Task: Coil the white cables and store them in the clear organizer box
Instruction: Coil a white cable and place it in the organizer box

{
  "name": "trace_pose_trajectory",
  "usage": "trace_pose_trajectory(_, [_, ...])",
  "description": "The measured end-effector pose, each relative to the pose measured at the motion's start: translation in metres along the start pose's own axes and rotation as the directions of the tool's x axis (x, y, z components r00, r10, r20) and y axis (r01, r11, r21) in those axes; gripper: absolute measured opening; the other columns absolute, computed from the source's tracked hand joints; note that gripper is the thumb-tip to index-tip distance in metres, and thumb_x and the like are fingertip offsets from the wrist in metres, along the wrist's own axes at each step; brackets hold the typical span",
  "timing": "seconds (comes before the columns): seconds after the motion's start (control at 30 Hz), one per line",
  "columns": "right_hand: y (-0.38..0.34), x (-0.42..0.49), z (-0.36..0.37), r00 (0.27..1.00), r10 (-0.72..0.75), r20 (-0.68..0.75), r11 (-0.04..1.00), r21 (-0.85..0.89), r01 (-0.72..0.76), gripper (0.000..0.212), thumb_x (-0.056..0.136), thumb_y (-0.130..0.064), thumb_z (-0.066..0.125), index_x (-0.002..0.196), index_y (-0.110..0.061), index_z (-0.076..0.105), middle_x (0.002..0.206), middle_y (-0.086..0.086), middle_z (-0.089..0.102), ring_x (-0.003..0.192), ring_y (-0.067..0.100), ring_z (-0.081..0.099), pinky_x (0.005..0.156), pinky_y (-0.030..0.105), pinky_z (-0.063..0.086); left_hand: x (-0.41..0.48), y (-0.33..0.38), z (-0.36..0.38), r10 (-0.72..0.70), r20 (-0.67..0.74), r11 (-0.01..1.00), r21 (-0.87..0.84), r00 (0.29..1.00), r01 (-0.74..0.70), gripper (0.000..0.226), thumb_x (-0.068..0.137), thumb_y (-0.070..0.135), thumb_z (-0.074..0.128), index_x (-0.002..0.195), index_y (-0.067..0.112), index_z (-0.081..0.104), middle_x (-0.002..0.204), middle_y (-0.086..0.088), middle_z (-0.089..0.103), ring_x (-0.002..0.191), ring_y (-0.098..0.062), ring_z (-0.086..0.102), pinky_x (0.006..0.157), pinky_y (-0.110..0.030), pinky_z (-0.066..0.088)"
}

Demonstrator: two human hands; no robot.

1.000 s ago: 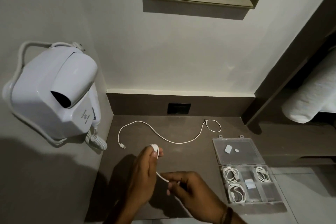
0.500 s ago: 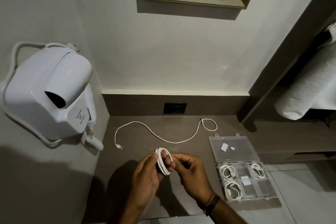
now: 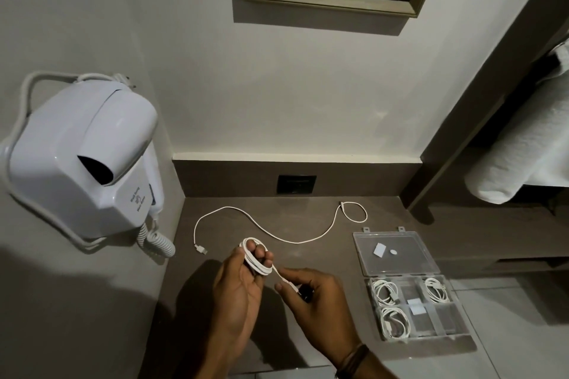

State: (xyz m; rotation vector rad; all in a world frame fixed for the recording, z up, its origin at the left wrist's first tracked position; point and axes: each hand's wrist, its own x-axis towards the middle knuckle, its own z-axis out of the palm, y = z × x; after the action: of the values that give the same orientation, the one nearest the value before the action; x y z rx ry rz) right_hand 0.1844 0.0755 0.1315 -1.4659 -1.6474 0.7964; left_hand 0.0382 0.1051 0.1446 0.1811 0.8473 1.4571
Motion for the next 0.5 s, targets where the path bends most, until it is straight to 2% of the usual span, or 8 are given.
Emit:
trace_pose_trajectory(0.1, [-0.004,-0.002,-0.004,0.996,-0.082,0.023,0.983,-0.166,0.084,0.029,0.087,-0.038,0.069,0.113,-0.032,0.079,0.088,-0.026,0.073,0.079,-0.003,0.068,0.066,0.005,0.052,0.001,-0.002,-0.001,-0.003,-0.037,1.000,0.011,0.999,0.004,0.028,0.101,0.014,0.042,0.092,0.004,0.066,0.082,-0.010,0.073,0.080,-0.018,0.073,0.071,-0.027,0.061])
trace_pose_trajectory(0.23, [-0.006,-0.001,-0.012,0.970,-0.206,0.129,0.935,-0.268,0.234,0.023,0.090,-0.029,0.069,0.112,-0.034,0.076,0.090,-0.020,0.074,0.078,-0.004,0.065,0.071,0.012,0.056,0.002,-0.001,-0.004,-0.095,-0.026,0.992,-0.088,0.995,0.093,0.025,0.100,0.013,0.041,0.093,0.004,0.064,0.080,-0.008,0.072,0.076,-0.017,0.074,0.068,-0.028,0.062])
trace_pose_trajectory(0.3, [-0.006,0.000,-0.014,0.949,-0.254,0.186,0.895,-0.328,0.304,0.020,0.090,-0.029,0.068,0.108,-0.034,0.076,0.088,-0.016,0.075,0.077,-0.002,0.063,0.072,0.012,0.053,0.003,-0.002,-0.005,-0.101,-0.033,0.991,-0.096,0.994,0.097,0.024,0.100,0.013,0.043,0.096,0.002,0.063,0.082,-0.010,0.074,0.079,-0.019,0.076,0.067,-0.027,0.062])
trace_pose_trajectory(0.4, [-0.006,0.001,-0.015,0.921,-0.289,0.260,0.842,-0.388,0.374,0.016,0.090,-0.029,0.068,0.103,-0.031,0.077,0.085,-0.014,0.074,0.075,0.000,0.060,0.072,0.009,0.040,0.003,-0.009,-0.006,-0.008,-0.036,1.000,0.026,0.999,0.009,0.023,0.100,0.012,0.045,0.099,0.000,0.064,0.085,-0.012,0.078,0.088,-0.024,0.076,0.071,-0.027,0.062])
trace_pose_trajectory(0.5, [-0.006,0.003,-0.015,0.907,-0.307,0.287,0.838,-0.371,0.401,0.016,0.093,-0.028,0.067,0.106,-0.029,0.076,0.090,-0.013,0.075,0.079,0.000,0.060,0.075,0.009,0.037,0.004,-0.017,-0.008,0.094,-0.034,0.968,0.237,0.995,-0.083,0.026,0.101,0.014,0.043,0.097,0.003,0.066,0.086,-0.010,0.079,0.089,-0.024,0.076,0.070,-0.023,0.061])
